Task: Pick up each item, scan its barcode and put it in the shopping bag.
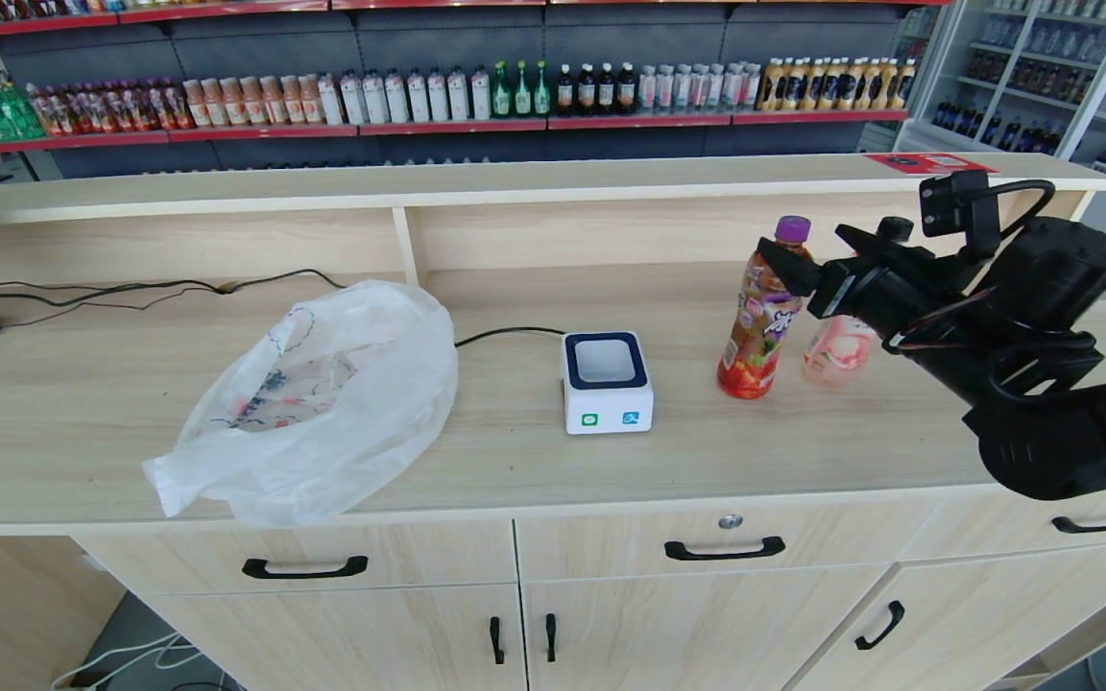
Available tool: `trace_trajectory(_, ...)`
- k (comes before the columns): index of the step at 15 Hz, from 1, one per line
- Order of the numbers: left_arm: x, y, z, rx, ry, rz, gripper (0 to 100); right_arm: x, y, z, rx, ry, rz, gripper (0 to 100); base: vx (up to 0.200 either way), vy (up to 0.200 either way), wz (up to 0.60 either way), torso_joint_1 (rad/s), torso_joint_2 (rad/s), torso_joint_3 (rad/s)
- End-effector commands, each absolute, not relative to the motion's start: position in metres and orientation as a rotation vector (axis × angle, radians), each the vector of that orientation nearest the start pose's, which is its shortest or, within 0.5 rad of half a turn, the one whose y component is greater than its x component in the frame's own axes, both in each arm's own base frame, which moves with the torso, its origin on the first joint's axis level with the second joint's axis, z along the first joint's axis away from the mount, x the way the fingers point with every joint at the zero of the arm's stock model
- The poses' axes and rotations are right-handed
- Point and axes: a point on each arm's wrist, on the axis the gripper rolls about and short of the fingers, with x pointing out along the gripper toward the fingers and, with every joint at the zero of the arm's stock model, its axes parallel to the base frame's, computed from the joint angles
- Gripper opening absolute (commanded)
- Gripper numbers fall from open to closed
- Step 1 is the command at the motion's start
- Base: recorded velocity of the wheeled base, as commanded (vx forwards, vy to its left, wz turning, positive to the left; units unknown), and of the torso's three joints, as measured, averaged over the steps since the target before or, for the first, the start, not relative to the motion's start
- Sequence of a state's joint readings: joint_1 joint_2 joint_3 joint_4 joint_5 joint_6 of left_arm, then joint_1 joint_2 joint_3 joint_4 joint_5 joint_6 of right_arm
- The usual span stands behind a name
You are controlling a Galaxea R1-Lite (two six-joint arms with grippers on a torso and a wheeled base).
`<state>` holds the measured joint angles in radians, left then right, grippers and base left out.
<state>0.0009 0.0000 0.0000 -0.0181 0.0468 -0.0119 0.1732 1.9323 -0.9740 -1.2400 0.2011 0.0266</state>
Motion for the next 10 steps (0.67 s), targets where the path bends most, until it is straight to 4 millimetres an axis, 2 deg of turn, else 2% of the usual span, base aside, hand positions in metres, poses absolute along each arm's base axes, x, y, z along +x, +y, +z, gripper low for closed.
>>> trace_trajectory(1,-0.023,0.001,0.077,-0.013,-0.019,0.049,100,0.363,0.072,0.202,0.025,-0.262,0.383,100,0.000,0.000,0.00,0.000,0.00,0.000)
trace_trajectory(10,-0.023,0.001,0.077,-0.013,-0.019,0.049,100,0.379,0.072,0.176,0.047,-0.214,0.341,100,0.000,0.000,0.00,0.000,0.00,0.000)
